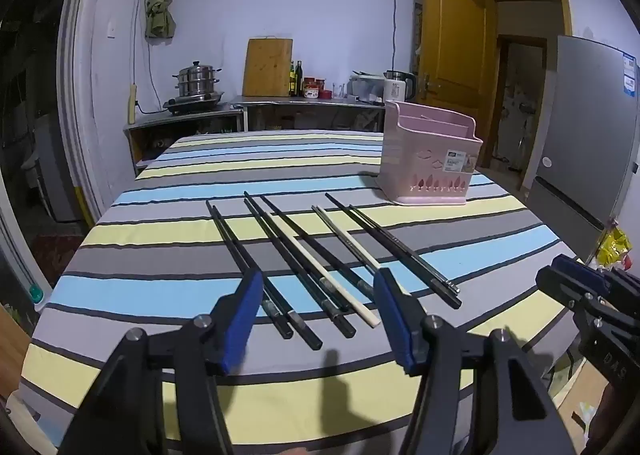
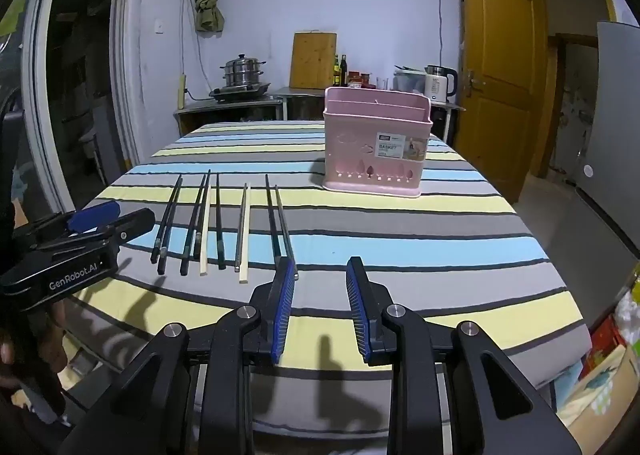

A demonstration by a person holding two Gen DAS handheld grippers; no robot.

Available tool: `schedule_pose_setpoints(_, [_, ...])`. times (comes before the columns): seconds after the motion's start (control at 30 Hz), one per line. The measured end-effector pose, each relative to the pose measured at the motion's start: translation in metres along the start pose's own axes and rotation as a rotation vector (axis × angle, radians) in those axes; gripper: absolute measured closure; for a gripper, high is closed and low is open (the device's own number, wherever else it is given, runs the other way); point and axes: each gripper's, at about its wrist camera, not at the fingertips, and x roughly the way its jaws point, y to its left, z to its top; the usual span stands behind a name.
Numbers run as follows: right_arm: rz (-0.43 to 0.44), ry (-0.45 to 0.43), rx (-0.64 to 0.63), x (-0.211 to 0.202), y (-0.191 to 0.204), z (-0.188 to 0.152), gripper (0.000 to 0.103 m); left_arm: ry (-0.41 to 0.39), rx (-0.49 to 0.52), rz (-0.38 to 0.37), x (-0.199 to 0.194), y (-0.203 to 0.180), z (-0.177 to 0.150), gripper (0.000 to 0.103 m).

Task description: Organize utensils

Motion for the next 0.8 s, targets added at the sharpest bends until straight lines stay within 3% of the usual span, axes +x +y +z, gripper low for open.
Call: schedule_pose_setpoints(0.8, [-0.023,-0.044,0.012,-0.007,0.000,0.002,0.075,-0.021,-0.018,-0.013,-0.007,-0.001,-0.002,0.043])
